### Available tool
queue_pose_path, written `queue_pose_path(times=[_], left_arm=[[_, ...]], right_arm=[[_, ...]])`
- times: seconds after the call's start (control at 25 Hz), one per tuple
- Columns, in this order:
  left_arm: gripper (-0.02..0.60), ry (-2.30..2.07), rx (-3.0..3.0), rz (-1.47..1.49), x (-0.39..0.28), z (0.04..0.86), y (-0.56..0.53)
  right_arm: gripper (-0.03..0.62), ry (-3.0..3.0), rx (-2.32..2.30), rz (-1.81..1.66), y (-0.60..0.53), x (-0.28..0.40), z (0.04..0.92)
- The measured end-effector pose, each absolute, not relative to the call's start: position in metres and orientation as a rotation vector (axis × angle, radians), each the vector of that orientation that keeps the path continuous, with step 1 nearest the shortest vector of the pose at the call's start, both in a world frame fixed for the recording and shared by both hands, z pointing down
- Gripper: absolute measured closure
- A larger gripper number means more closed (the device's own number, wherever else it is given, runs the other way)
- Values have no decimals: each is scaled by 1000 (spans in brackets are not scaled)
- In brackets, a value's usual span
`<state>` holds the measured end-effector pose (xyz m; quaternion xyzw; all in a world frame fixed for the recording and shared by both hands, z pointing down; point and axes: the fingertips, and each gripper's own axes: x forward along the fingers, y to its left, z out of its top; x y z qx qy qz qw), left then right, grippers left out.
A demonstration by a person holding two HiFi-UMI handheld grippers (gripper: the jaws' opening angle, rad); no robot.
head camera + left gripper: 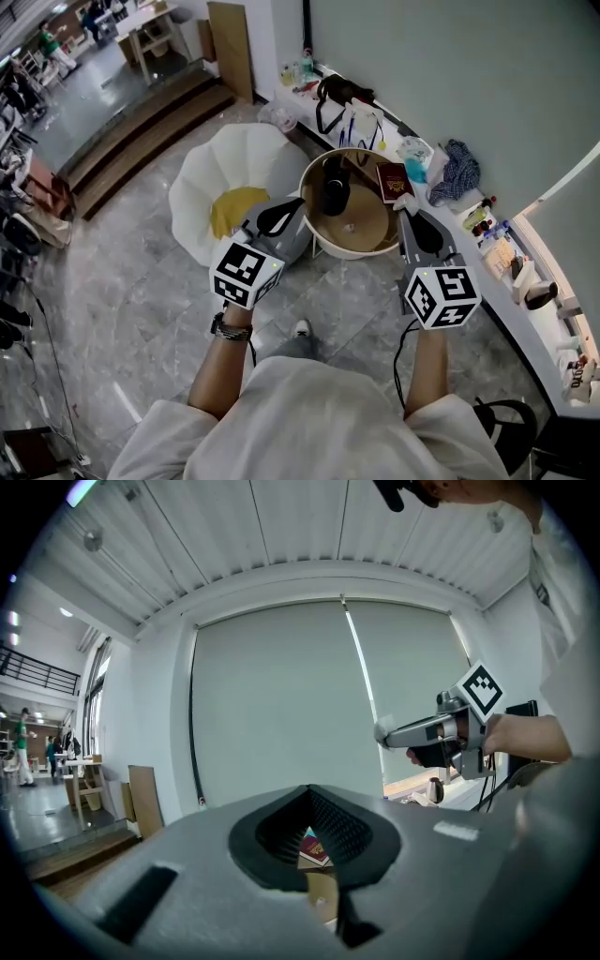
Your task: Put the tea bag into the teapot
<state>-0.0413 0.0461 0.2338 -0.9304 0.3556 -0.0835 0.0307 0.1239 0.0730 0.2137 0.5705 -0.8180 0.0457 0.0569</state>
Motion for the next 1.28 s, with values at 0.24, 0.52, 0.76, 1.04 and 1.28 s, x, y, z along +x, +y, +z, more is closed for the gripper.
queue_pose_path(times=[0.24,0.52,0.76,1.04,1.28], left_arm=[[577,1085,-2875,-275,-59,240,8],[577,1072,-2886,-277,-75,246,-35],[577,1062,-2901,-287,-82,254,-64],[577,1060,-2924,-324,-85,273,-93],[577,1061,-2941,-346,-76,288,-116]], right_arm=[[563,-2464,1735,154,37,106,219],[563,-2442,1747,138,-3,92,219],[563,-2431,1749,150,-33,82,225],[563,-2423,1748,183,-63,78,238],[563,-2421,1723,206,-93,84,252]])
